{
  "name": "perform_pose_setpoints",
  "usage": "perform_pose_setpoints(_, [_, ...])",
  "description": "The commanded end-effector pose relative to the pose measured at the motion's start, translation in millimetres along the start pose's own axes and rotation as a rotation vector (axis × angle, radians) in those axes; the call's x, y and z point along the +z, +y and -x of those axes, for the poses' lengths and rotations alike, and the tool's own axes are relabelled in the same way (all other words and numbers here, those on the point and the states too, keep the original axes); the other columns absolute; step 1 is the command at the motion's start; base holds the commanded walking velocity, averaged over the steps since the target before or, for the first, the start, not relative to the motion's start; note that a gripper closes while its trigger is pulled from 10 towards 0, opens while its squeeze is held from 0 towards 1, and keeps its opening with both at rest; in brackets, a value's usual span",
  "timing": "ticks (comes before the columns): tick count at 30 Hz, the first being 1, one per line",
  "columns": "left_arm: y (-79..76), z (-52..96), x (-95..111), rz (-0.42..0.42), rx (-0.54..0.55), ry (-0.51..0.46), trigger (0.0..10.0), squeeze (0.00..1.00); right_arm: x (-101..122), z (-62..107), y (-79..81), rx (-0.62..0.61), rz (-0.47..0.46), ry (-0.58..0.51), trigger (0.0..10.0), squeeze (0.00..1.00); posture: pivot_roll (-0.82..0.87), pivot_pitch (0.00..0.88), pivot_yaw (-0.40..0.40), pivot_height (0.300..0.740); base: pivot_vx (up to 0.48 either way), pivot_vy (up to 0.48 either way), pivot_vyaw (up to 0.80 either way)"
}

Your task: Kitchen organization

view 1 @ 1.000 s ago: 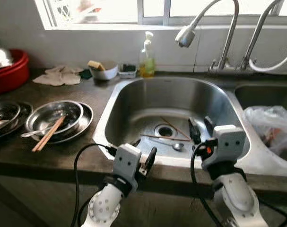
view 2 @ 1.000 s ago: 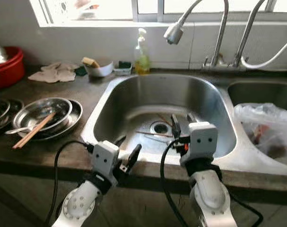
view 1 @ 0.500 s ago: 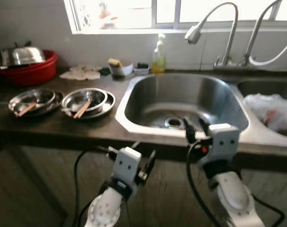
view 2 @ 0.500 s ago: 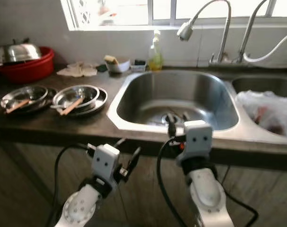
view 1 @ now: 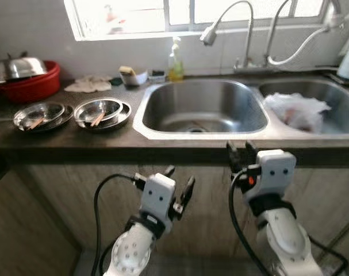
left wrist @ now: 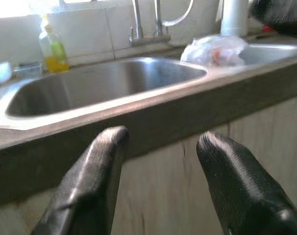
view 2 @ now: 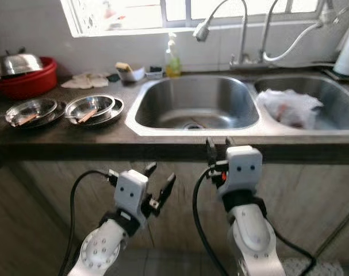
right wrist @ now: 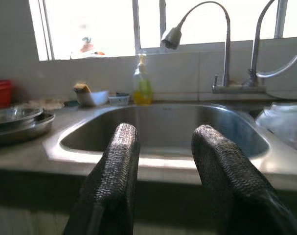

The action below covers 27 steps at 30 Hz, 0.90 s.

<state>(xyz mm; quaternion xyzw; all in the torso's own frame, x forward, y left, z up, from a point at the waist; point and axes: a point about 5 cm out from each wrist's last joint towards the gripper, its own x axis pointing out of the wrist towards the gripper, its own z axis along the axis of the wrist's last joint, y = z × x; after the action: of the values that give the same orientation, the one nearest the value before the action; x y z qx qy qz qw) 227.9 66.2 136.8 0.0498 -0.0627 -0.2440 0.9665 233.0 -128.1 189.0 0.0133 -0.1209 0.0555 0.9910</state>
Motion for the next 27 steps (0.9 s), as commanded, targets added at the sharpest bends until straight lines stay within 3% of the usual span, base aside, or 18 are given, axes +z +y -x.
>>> perform_pose_setpoints(1, [5.7, 0.9, 0.9, -0.017, 0.017, 0.002, 10.0, 0.0, 4.3, -1.5, 3.7, 0.015, -0.006, -0.019, 10.0, 0.0, -0.01, 0.0, 0.014, 0.74, -0.341, 0.0, 0.0])
perform_pose_setpoints(7, [6.8, 1.6, 1.0, -0.021, 0.023, 0.003, 10.0, 0.0, 2.9, -1.5, 5.2, 0.02, -0.006, -0.01, 10.0, 0.0, 0.0, 0.0, 0.022, 0.74, -0.324, 0.0, 0.0])
perform_pose_setpoints(22, [5.6, 0.0, 4.7, -0.005, 0.039, -0.008, 10.0, 0.0, -5.2, -0.1, 5.2, 0.036, 0.037, 0.033, 10.0, 0.0, 0.01, 0.0, 0.005, 0.74, 0.0, 0.0, 0.0])
perform_pose_setpoints(27, [8.0, -0.8, 5.6, 0.015, 0.053, -0.013, 10.0, 0.0, -5.4, -1.1, 7.2, 0.051, 0.038, 0.029, 10.0, 0.0, 0.01, 0.0, 0.003, 0.74, 0.164, 0.0, 0.8])
